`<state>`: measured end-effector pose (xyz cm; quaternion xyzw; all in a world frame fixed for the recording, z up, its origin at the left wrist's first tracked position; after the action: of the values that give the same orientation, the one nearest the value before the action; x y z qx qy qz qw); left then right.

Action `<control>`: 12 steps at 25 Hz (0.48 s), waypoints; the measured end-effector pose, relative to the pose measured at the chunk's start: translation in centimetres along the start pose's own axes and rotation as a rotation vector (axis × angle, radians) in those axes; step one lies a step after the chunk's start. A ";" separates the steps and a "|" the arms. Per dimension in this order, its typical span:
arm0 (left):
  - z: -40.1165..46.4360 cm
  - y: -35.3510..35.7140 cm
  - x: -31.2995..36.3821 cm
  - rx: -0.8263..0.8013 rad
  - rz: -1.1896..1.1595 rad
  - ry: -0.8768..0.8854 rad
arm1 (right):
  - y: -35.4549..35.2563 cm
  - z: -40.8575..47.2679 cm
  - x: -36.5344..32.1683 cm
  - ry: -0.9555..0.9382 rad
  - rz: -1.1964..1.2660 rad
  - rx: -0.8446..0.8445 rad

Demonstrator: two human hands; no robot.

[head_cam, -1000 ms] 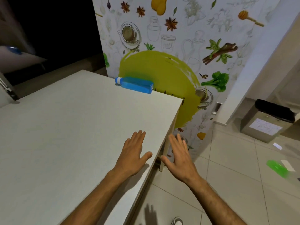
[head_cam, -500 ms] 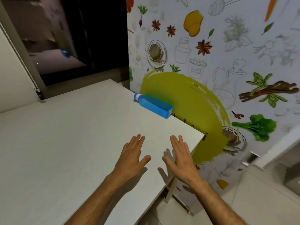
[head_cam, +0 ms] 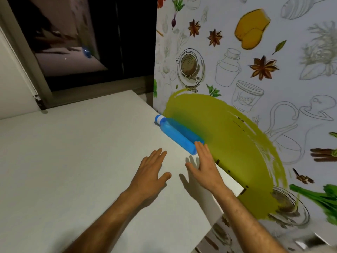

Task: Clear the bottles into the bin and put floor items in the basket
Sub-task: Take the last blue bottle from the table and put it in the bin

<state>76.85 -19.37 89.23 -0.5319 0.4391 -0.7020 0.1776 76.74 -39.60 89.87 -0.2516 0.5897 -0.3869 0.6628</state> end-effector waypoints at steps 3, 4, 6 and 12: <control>1.5 -0.6 -0.2 0.045 0.019 -0.017 | 0.5 4.9 0.5 -0.040 -0.086 -0.008; 1.9 -0.9 -0.3 0.067 0.028 -0.029 | 0.9 6.5 0.6 -0.055 -0.141 -0.020; 2.5 -1.5 -0.3 0.116 0.041 -0.056 | 1.8 9.4 1.1 -0.063 -0.250 -0.067; 2.1 -1.5 -0.2 0.210 0.043 -0.207 | 4.3 13.5 3.4 -0.075 -0.460 -0.171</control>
<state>79.10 -19.29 90.45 -0.5704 0.3537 -0.6816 0.2915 90.84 -41.54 86.88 -0.4486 0.5224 -0.4666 0.5551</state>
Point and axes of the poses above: each hand's wrist, its own z-axis towards the middle knuckle, its own y-axis out of the palm, x = y × z, the point moved 8 cm from there along z, towards the middle knuckle, and after that the axes turned 4 degrees about y, right-handed, at the moved point
